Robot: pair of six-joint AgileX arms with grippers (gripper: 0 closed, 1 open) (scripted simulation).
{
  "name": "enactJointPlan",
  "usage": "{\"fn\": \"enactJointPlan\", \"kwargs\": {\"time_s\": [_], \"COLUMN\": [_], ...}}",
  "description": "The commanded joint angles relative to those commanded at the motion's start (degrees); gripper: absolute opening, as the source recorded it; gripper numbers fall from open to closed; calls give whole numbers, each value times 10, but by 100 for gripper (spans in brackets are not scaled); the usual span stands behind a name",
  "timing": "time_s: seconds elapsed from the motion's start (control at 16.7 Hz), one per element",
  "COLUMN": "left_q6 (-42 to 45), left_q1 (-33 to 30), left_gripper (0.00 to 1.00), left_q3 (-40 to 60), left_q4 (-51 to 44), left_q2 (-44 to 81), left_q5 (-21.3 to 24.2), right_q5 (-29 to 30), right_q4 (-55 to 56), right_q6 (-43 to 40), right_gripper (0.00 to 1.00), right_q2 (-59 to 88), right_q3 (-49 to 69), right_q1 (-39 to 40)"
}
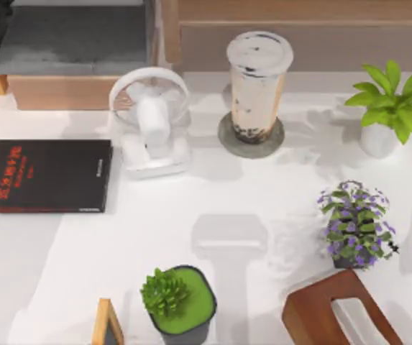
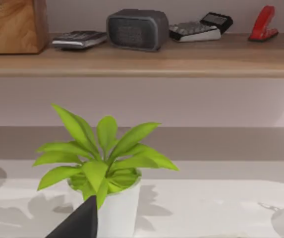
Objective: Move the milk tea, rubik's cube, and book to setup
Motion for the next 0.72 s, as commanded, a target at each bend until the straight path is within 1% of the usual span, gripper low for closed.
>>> {"fn": "enactJointPlan", "kwargs": {"time_s": [0.18,0.36,0.54,0.72], "left_q6": [134,285,434,559], "left_q1": [13,26,34,44], "left_gripper": [0,0,0,0], "left_q3": [-91,-209,-337,-440], "left_q4": [49,83,95,82], "left_q2": [-76,-121,-128,-97], "left_q5": [2,13,32,54], "right_q5": [0,0,0,0], "right_q4": [0,0,0,0], "right_q6": [0,0,0,0], "right_gripper": [100,100,100,100], "right_q2": [0,0,0,0], "right_q3": [0,0,0,0], "right_q1": [0,0,0,0]}}
